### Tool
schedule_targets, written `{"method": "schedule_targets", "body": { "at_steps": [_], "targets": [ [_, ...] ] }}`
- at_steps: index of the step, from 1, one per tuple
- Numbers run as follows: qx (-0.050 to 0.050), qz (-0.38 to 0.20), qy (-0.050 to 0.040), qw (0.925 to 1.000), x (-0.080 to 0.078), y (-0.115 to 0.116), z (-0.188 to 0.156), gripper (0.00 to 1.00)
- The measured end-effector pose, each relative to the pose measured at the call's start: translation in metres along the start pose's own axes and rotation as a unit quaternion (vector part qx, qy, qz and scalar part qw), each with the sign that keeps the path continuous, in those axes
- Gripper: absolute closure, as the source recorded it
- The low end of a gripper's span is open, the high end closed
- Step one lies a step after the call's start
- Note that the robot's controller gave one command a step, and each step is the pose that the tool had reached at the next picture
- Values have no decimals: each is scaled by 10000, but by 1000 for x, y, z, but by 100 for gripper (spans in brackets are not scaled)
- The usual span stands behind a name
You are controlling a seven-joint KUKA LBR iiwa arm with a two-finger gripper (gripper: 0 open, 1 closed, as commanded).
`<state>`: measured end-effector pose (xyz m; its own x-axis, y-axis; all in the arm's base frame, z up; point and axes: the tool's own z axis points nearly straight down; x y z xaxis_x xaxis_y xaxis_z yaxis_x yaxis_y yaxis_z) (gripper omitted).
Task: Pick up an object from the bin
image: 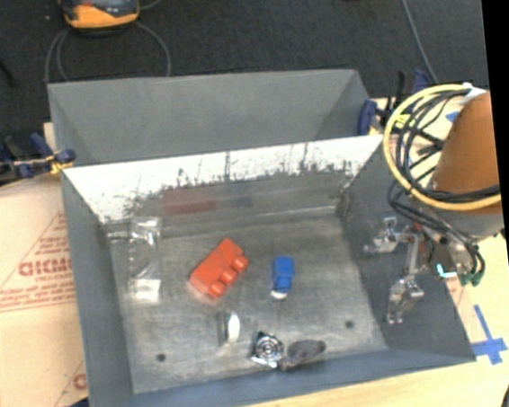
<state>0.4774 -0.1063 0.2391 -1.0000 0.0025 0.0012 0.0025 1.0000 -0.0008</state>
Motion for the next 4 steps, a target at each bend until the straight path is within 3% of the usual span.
{"method": "schedule_targets", "body": {
  "at_steps": [1, 2, 3, 4],
  "targets": [
    [-15, -871, 8, 9962, -14, 65, 85, 0],
    [-18, -862, -34, 9963, -91, 118, 146, 0],
    [-10, -1427, -59, 9898, -97, 71, 165, 0],
    [8, -1439, -91, 9896, -99, 71, 161, 100]
  ]
}}
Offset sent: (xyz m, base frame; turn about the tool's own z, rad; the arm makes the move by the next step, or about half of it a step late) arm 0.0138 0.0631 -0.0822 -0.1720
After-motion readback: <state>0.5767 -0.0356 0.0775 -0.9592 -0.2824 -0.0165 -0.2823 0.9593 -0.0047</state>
